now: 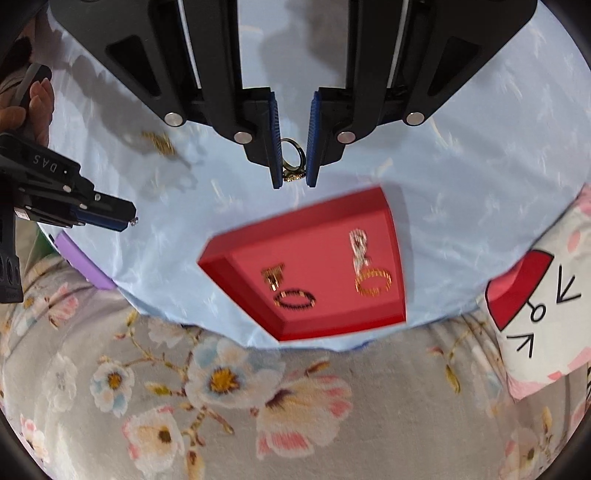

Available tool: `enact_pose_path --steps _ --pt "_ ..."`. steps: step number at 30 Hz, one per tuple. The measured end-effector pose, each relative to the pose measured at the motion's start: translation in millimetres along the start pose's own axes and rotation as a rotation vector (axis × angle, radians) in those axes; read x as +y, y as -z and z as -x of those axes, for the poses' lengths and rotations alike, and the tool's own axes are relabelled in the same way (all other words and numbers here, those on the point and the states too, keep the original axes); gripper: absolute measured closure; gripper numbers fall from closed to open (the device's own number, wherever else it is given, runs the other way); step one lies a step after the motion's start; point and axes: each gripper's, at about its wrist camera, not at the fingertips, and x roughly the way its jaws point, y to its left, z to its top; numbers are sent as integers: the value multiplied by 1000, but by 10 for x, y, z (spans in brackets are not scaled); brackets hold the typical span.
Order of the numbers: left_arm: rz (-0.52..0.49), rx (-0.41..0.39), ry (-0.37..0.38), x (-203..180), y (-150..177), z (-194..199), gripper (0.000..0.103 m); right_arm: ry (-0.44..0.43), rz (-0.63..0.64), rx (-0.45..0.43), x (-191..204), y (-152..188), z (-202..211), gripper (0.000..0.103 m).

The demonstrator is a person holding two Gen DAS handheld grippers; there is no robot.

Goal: Organize jewelry
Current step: 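Carry both rings into the red tray and open both tools to release them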

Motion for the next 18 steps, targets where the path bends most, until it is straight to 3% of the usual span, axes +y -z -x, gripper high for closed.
enact_pose_path --steps 8,18 --pt "26 -10 -18 228 -553 -501 91 -1 -55 -3 -82 -740 -610 84" --pt "29 75 -28 350 -581 -1173 91 -4 -55 84 -84 -796 -1343 84"
